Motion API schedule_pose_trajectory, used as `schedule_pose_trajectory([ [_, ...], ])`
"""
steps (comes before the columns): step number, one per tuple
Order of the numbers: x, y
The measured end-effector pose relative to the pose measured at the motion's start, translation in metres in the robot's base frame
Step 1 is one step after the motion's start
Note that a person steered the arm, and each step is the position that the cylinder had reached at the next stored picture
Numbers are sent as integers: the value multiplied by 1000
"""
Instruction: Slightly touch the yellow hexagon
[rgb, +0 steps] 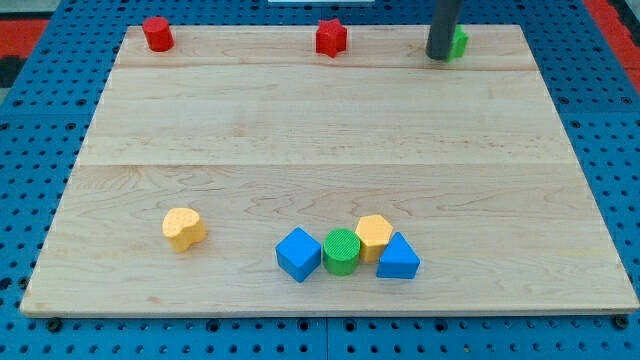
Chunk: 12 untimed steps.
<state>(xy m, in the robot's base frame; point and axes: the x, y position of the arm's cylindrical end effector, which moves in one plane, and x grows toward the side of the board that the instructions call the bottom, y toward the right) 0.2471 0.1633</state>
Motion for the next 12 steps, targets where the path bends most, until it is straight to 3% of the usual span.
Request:
schedule_pose_trajectory([
  [3,-25,0],
  [4,31,-14],
  [6,148,-98],
  [8,159,-100],
  [9,186,-100],
  [10,252,-85],
  [11,282,-93],
  [12,273,-33],
])
